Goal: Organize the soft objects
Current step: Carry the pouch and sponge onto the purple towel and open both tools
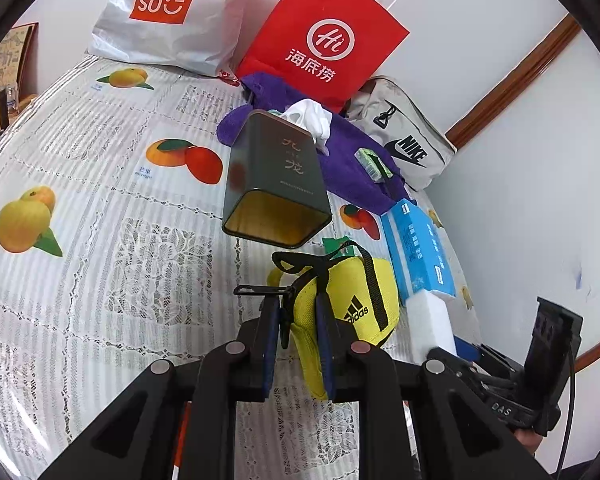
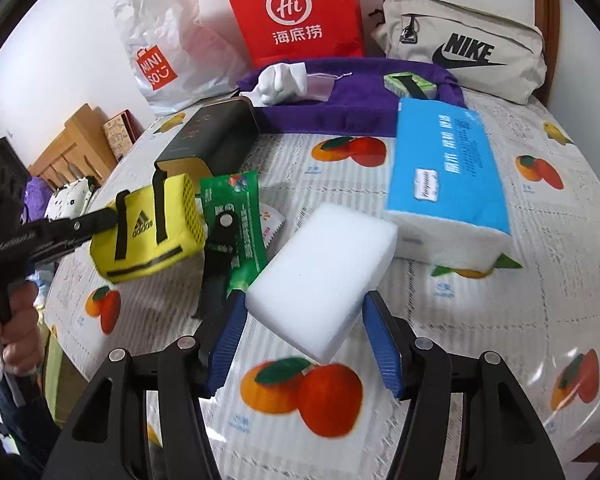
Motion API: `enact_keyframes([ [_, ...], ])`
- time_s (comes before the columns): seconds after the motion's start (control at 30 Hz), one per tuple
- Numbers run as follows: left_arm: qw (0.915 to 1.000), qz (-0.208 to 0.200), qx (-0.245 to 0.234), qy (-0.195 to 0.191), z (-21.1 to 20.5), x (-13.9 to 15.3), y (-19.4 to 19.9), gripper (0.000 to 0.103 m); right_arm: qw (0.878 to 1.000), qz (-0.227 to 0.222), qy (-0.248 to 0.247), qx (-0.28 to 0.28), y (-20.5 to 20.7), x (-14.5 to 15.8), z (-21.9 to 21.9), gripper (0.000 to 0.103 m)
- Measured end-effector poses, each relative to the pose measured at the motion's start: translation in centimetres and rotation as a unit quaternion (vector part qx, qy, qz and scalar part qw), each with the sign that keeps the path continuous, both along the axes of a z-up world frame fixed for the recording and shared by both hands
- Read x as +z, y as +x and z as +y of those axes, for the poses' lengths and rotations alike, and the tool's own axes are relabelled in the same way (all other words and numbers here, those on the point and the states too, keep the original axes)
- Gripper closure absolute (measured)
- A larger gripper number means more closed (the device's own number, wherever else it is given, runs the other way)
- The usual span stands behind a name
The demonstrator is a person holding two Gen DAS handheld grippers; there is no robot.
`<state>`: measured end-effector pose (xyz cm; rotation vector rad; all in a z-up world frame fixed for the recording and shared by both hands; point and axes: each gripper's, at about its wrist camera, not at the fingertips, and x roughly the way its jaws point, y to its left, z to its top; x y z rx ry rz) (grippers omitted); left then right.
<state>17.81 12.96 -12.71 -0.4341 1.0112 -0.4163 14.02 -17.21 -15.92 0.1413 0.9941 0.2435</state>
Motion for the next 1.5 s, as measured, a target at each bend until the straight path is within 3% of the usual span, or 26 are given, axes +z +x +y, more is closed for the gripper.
enact_keyframes([
  [0.4, 0.9996, 0.012, 0.015, 0.020, -0.6, -0.2, 0.5, 0.086, 0.999, 0.015, -0.003, -0.049, -2.8, -1.1, -5.9, 0.044],
  [0.73, 0.9991, -0.002, 0.018, 0.039, -1.0, 1.7, 1.3, 0.086, 0.998, -0.009, -0.011, -0.069, -2.6, 1.0, -9.2, 0.044],
  [1.13, 0.9985, -0.021, 0.013, 0.050, -2.3, 4.6, 4.0, 0.086, 0.997, -0.059, -0.016, -0.050, 0.0, 5.4, -9.8, 0.044],
  [1.5, 0.9967, -0.026, 0.012, 0.076, -4.3, 6.5, 7.7, 0.086, 0.997, -0.073, -0.015, -0.037, 4.8, 7.0, -9.6, 0.044],
])
